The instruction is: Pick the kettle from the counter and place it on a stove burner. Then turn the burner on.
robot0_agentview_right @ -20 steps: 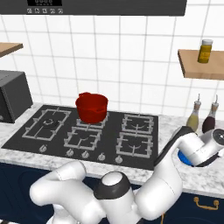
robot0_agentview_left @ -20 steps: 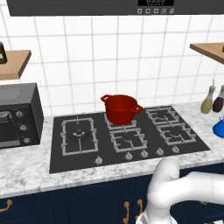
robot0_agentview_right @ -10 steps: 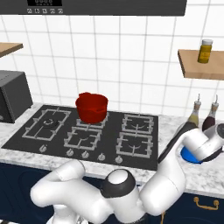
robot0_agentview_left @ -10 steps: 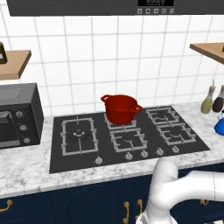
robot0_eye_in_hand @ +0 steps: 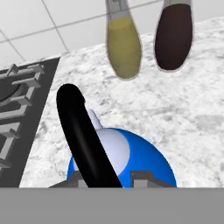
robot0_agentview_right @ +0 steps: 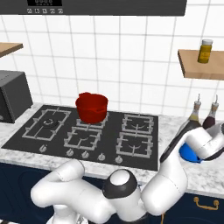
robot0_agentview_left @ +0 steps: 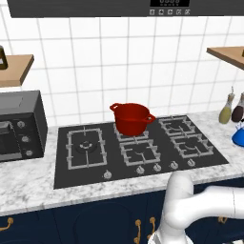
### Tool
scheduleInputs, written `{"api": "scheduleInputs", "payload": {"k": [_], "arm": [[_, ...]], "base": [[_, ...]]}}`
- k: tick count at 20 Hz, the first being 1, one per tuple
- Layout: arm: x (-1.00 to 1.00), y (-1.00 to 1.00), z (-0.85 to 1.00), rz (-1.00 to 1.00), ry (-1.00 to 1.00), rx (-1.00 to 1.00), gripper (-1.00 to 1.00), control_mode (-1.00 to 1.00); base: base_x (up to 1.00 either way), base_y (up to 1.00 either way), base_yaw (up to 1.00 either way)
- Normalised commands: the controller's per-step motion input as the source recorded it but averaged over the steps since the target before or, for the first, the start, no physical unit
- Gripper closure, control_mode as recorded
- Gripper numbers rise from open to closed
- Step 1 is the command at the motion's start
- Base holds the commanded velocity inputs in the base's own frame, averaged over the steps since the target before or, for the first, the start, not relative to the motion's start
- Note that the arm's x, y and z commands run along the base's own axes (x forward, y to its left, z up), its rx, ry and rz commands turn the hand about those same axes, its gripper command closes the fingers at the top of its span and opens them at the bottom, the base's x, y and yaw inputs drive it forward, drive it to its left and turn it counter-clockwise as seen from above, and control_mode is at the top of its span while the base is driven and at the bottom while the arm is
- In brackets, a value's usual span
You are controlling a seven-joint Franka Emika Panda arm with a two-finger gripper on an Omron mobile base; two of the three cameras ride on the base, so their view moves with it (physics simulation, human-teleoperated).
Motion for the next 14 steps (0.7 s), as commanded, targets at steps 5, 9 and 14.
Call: {"api": "scheduleInputs", "payload": {"k": [5, 9, 14], "arm": [[-0.01, 0.13, 0.41, 0.14, -0.22, -0.01, 1.00, -1.00], [-0.14, 0.26, 0.68, 0.11, -0.15, -0.07, 1.00, -1.00], [-0.15, 0.58, 0.41, 0.09, -0.11, -0.13, 1.00, -1.00]], "base": [[0.00, 0.00, 0.00], [0.00, 0.00, 0.00], [0.00, 0.00, 0.00]]}}
